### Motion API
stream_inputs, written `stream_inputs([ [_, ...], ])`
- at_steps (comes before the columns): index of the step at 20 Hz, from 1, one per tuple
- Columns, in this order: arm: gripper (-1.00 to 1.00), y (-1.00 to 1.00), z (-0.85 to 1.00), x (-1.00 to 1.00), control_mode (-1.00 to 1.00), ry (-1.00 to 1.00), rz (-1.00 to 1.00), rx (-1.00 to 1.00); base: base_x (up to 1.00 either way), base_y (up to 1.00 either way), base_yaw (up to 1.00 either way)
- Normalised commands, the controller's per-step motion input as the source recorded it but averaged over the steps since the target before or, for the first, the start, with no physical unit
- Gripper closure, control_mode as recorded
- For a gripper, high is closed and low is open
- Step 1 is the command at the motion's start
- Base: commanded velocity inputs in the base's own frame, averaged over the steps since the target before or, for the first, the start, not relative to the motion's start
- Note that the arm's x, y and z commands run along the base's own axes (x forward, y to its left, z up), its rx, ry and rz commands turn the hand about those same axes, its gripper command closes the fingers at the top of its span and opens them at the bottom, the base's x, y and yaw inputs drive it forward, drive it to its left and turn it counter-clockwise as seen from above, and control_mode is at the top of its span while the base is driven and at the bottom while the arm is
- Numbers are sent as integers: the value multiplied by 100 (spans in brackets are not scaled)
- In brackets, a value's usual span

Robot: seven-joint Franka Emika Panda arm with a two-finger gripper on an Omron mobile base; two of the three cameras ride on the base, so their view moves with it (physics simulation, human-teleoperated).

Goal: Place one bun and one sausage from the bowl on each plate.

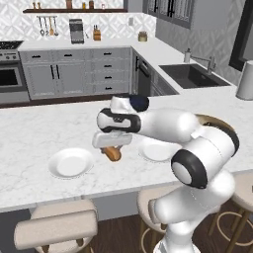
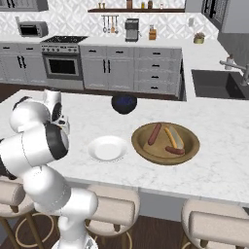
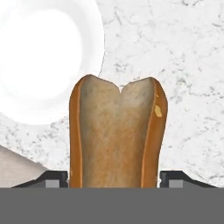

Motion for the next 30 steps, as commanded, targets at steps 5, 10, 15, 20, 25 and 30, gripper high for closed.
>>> stream_inputs([
  [5, 100, 100, 0, 0, -100, 5, 6, -4, 0, 0, 0],
  [10, 100, 89, -16, 6, -100, 1, -1, -13, 0, 0, 0],
  [15, 100, 48, -24, 45, -100, 3, -2, -18, 0, 0, 0],
  [20, 100, 25, -31, 53, -100, 4, -5, -11, 0, 0, 0],
  [25, 100, 18, -40, 9, -100, 1, -1, -8, 0, 0, 0],
  [30, -100, -15, -33, -3, -100, -2, 0, 0, 0, 0, 0],
])
